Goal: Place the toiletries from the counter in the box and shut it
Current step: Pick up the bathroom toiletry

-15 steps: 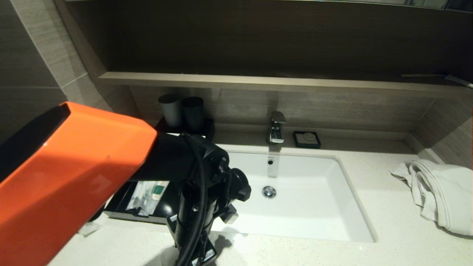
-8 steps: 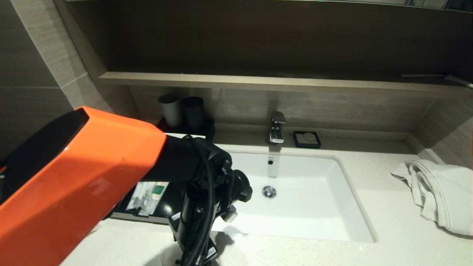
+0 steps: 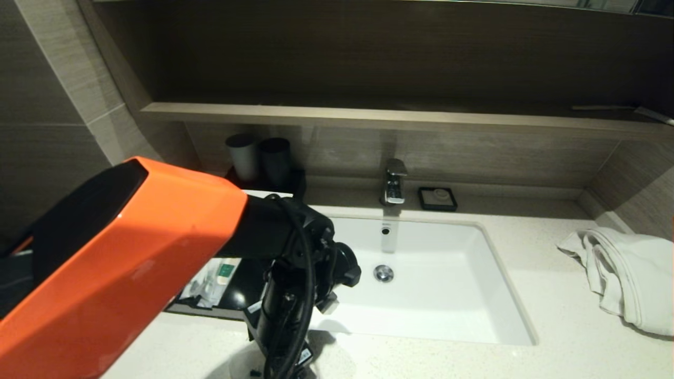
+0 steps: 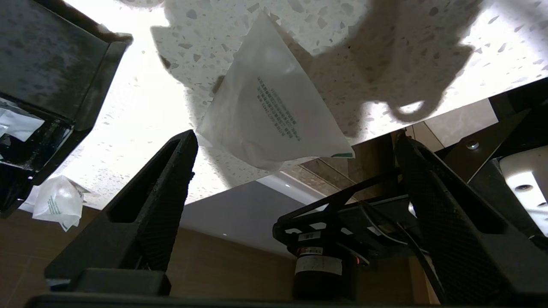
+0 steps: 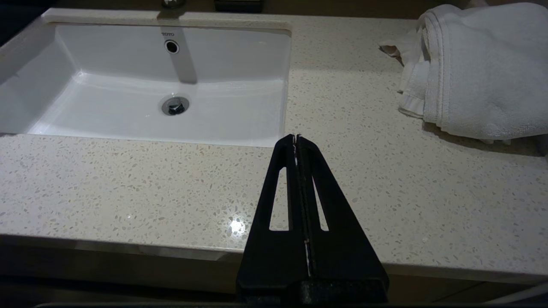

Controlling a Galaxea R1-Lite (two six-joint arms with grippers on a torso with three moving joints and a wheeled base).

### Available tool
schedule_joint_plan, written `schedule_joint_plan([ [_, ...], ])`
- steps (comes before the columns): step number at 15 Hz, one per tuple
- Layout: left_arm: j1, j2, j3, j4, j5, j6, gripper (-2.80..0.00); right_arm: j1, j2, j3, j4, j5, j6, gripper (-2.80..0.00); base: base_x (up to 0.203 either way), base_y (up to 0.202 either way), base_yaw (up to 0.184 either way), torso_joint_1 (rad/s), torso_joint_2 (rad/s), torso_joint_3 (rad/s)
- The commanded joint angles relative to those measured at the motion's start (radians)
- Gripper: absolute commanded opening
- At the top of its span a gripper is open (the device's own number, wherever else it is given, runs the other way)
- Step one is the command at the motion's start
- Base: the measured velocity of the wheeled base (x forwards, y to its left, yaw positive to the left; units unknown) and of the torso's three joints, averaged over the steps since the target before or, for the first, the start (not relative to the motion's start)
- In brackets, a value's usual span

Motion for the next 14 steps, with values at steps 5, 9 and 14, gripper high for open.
schedule_joint_plan([
  [5,0.003,0.005,0.0,0.021,0.001,-0.004,0.0,0.0,0.0,0.0,0.0,0.001,0.0,-2.8,0.0,0.0,0.0,0.0,0.0,0.0],
  [9,0.008,0.016,0.005,0.021,0.038,-0.022,0.0,0.0,0.0,0.0,0.0,0.001,0.0,-2.8,0.0,0.0,0.0,0.0,0.0,0.0],
  [14,0.015,0.043,-0.001,0.011,0.037,-0.022,0.0,0.0,0.0,0.0,0.0,0.001,0.0,-2.8,0.0,0.0,0.0,0.0,0.0,0.0],
])
